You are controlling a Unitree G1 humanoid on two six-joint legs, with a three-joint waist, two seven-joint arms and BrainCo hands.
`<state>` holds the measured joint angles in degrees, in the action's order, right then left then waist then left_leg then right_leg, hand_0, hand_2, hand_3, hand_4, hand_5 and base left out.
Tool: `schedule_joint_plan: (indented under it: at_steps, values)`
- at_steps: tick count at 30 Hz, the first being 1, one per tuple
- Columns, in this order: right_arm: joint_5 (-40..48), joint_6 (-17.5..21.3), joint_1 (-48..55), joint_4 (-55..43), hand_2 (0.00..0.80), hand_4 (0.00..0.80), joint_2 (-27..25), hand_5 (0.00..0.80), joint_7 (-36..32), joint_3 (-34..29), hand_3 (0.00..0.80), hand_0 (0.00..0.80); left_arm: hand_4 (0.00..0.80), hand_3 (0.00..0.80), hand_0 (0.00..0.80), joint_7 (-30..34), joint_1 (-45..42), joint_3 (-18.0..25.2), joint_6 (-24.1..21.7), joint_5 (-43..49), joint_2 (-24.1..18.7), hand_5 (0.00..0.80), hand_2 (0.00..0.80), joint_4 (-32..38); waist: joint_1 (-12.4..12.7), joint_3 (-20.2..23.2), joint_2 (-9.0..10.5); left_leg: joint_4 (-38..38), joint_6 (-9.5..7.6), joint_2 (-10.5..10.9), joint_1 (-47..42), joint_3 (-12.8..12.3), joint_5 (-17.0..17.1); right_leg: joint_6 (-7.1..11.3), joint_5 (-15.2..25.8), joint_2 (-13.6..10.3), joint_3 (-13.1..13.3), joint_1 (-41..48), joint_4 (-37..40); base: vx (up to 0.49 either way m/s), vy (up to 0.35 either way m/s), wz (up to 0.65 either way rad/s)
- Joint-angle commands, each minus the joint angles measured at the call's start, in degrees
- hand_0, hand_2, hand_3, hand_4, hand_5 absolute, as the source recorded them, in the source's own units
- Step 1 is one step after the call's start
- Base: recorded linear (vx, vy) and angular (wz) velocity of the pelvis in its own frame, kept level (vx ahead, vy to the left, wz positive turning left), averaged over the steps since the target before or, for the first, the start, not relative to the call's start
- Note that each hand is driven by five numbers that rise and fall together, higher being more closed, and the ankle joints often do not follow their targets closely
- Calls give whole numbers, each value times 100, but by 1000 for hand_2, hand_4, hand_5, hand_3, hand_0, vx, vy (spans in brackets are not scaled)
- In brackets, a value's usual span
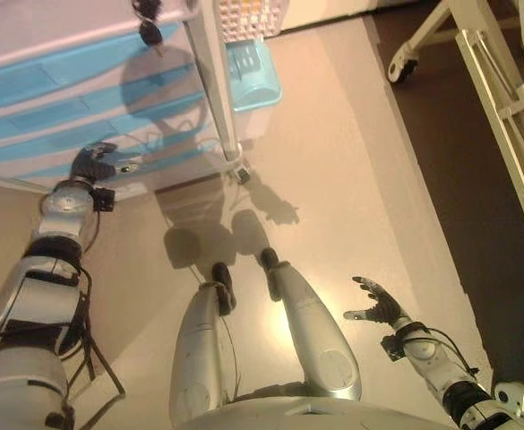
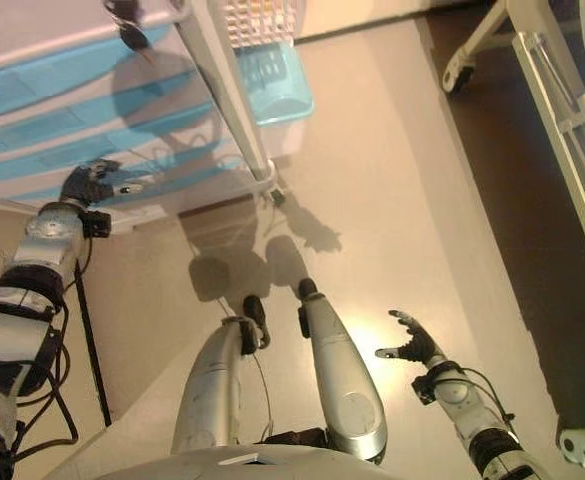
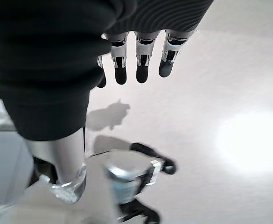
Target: Open the drawer and pick up the medicine
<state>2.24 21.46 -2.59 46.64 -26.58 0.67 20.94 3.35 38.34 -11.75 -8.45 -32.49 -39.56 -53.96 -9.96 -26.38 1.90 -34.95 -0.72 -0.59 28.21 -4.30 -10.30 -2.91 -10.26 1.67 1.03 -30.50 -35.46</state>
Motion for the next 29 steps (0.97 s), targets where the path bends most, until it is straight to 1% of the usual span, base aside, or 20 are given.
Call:
schedule_joint_plan:
  at_steps: [1,3,4,5,6,7,9,10,12,14,16,17,18,19,20,21,22,23,26,29]
  values:
    - [90,390,355,15,0,0,132,0,-170,-146,0,0,0,0,0,256,-982,395,-556,-679,372,0,0,546,175,469,-168,937,-312,401,-613,-191,255,206,258,-93,6,564,689,44,-83,23]
    - [58,373,429,31,0,0,229,0,-279,-280,0,0,0,0,0,227,-1809,571,-774,-1037,847,0,0,909,333,632,-207,1177,-279,488,-947,-52,310,227,248,-213,-134,981,930,49,-83,27]
    - [59,382,450,45,0,0,265,0,-311,-309,0,0,0,0,0,190,-2007,637,-801,-1181,1009,0,0,960,380,695,-220,1271,-267,506,-1028,-11,345,236,266,-238,-173,1079,1020,29,-70,33]
    - [102,329,477,102,0,0,344,0,-392,-375,0,0,0,0,0,228,-2354,790,-893,-1239,1305,0,0,930,456,809,-237,1453,-236,534,-1231,73,392,246,268,-276,-253,1332,1206,30,-71,37]
    - [180,243,489,159,0,0,415,0,-505,-432,0,0,0,0,0,144,-2639,906,-952,-1312,1540,0,0,855,527,930,-247,1623,-199,545,-1412,133,439,251,285,-306,-332,1577,1417,32,-70,36]
    - [237,204,488,199,0,0,449,0,-567,-452,0,0,0,0,0,134,-2765,967,-941,-1244,1646,0,0,808,560,986,-251,1705,-177,546,-1504,161,462,257,296,-323,-376,1687,1512,12,-76,38]
    - [378,55,488,422,0,0,640,0,-742,-564,0,0,0,0,0,108,-3216,1088,-898,-1106,2056,0,0,484,696,1278,-236,2120,-104,526,-1919,255,566,276,369,-354,-523,2181,1975,16,-70,29]
    - [378,55,490,422,0,0,640,0,-742,-563,0,0,0,0,0,107,-3218,1088,-898,-1105,2056,0,0,485,693,1267,-236,2132,-104,527,-1940,259,571,276,373,-354,-526,2203,1987,26,-75,28]
    - [298,-104,458,837,0,0,854,0,-733,-627,0,0,0,0,0,285,-3559,1022,-747,-407,2310,0,0,-73,835,1586,-192,2599,-47,489,-2375,318,701,292,489,-345,-673,2700,2464,-8,-86,27]
    - [257,-64,409,1147,0,0,935,0,-831,-668,0,0,0,0,0,196,-3695,862,-668,320,2372,0,0,-413,906,1725,-175,2855,-16,449,-2589,339,774,303,554,-326,-758,2928,2686,-41,-63,27]
    - [284,-42,335,1340,0,0,971,0,-917,-681,0,0,0,0,0,125,-3749,494,-765,1849,2320,0,0,-741,956,1869,-163,3091,-6,427,-2780,362,834,311,615,-288,-813,3127,2909,-64,-29,34]
    - [310,-58,294,1381,0,0,953,0,-912,-658,0,0,0,0,0,25,-3781,197,-773,2179,2269,0,0,-863,962,1914,-175,3193,15,412,-2846,364,875,327,650,-261,-818,3191,3001,-85,7,20]
    - [332,-105,190,1456,0,0,918,0,-939,-639,0,0,0,0,0,164,-3798,-70,-715,2285,2220,0,0,-1058,964,1985,-206,3387,41,378,-2963,358,932,352,681,-226,-842,3293,3139,-74,10,21]
    - [334,-114,149,1493,0,0,908,0,-941,-630,0,0,0,0,0,284,-3790,-122,-623,2160,2223,0,0,-1122,969,2002,-218,3456,50,369,-3008,362,958,361,696,-217,-856,3336,3192,-78,8,20]
    - [295,-111,74,1617,0,0,909,0,-922,-637,0,0,0,0,0,465,-3769,-152,-451,1873,2281,0,0,-1275,989,2050,-240,3594,65,363,-3080,383,1015,379,733,-209,-895,3415,3308,-67,-1,13]
    - [261,-95,47,1664,0,0,912,0,-918,-648,0,0,0,0,0,506,-3759,-151,-391,1779,2302,0,0,-1324,994,2060,-248,3634,69,361,-3105,389,1035,383,745,-209,-908,3441,3340,-97,-7,3]
    - [163,-56,-29,1856,0,0,971,0,-850,-638,0,0,0,0,0,702,-3747,-97,-383,1669,2399,0,0,-1585,1038,2103,-257,3726,77,368,-3139,423,1072,395,769,-226,-967,3500,3424,-87,-7,1]
    - [118,-55,-50,1903,0,0,985,0,-824,-640,0,0,0,0,0,682,-3743,-88,-365,1603,2419,0,0,-1634,1046,2111,-258,3736,75,372,-3145,434,1076,395,774,-230,-979,3512,3439,-85,-18,4]
    - [30,-116,-101,2171,0,0,1160,0,-587,-596,0,0,0,0,0,677,-3780,17,-511,1833,2616,0,0,-1903,1130,2176,-199,3644,31,431,-3178,483,998,397,807,-283,-1047,3590,3499,-39,-18,10]
    - [85,-119,-76,2229,0,0,1262,0,-572,-622,0,0,0,0,0,799,-3810,-3,-730,1860,2693,0,0,-1967,1143,2207,-164,3590,-6,451,-3210,471,934,405,825,-298,-1046,3625,3514,-15,-14,9]
